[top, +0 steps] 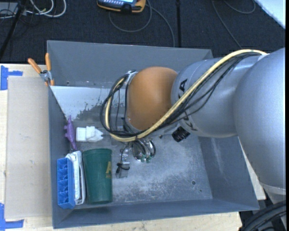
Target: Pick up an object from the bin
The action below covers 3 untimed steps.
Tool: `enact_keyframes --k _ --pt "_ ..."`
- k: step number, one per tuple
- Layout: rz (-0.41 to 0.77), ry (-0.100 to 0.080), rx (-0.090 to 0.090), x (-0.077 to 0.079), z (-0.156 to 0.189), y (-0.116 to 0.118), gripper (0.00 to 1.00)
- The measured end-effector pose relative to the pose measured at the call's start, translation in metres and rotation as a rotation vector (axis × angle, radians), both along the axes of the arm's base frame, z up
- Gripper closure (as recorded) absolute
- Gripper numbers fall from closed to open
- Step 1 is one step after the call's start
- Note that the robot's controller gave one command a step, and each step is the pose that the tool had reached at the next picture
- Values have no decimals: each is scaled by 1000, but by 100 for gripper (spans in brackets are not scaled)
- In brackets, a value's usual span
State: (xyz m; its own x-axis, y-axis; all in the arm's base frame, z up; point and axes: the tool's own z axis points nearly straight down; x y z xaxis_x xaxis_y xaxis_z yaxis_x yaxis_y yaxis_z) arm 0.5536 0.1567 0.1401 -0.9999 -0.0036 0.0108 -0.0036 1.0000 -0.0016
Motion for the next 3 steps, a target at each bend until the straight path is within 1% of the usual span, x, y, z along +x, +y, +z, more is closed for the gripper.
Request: enact_keyframes --k 1,2,3 --pt "-3 -7 1 2 5 -1 0" --pt "-13 -16 1 19 -23 20 0" --pt "69 3 -22 27 -56 30 0"
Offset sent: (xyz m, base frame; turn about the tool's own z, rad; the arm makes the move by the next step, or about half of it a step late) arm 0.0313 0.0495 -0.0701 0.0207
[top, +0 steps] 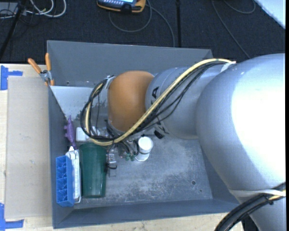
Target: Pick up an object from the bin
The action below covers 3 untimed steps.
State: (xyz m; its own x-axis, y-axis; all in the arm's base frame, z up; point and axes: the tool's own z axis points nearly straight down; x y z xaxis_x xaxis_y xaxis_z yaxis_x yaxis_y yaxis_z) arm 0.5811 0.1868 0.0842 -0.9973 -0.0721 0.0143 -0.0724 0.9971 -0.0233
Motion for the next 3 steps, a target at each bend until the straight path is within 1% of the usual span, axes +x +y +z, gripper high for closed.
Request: enact_keyframes --k 1,2,3 --pt "88 -4 3 18 -10 4 0" --pt "97 -1 8 16 -13 -22 0" --pt "132 -4 3 33 -7 -23 100"
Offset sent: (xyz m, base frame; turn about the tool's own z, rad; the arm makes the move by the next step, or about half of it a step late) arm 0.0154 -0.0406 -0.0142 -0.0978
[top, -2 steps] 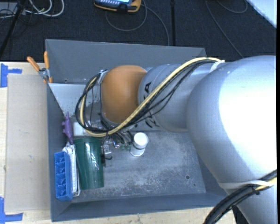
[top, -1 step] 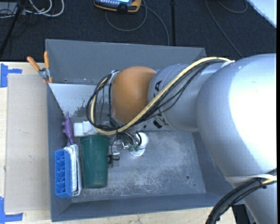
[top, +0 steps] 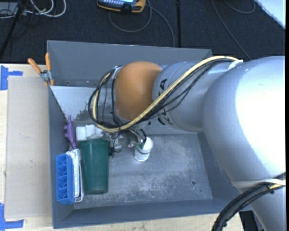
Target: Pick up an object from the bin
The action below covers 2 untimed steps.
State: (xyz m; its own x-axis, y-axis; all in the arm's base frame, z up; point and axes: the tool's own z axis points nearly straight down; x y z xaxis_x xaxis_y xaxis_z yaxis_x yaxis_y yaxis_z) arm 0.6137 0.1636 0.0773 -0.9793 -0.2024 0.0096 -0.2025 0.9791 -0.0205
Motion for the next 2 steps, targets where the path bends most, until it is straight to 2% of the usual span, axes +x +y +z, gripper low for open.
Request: enact_keyframes --k 1,2 --pt "-3 0 1 0 0 0 0" --pt "-3 0 1 0 0 0 0"
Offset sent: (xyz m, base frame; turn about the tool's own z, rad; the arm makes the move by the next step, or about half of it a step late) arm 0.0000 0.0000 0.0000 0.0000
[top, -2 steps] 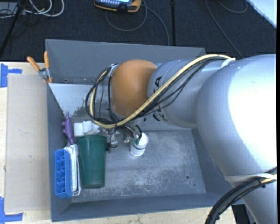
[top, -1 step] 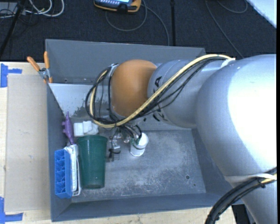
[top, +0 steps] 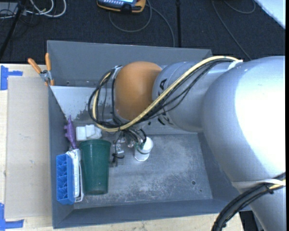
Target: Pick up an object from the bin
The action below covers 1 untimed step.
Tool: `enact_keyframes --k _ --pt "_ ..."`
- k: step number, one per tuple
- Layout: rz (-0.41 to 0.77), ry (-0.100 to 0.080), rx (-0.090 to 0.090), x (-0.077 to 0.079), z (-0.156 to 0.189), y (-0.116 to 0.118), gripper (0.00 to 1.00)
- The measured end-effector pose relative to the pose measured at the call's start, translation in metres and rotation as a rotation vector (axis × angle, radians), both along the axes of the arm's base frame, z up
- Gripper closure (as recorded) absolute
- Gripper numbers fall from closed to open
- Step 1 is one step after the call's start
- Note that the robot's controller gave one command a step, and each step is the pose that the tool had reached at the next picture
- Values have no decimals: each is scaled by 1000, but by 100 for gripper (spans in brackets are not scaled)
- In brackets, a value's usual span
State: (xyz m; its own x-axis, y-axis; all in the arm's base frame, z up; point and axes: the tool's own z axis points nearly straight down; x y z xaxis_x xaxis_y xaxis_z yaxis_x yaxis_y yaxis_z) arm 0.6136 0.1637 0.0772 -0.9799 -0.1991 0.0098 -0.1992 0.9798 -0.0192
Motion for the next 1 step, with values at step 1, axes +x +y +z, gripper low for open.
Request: enact_keyframes --k 1 --pt "112 1 -2 4 -2 21 0"
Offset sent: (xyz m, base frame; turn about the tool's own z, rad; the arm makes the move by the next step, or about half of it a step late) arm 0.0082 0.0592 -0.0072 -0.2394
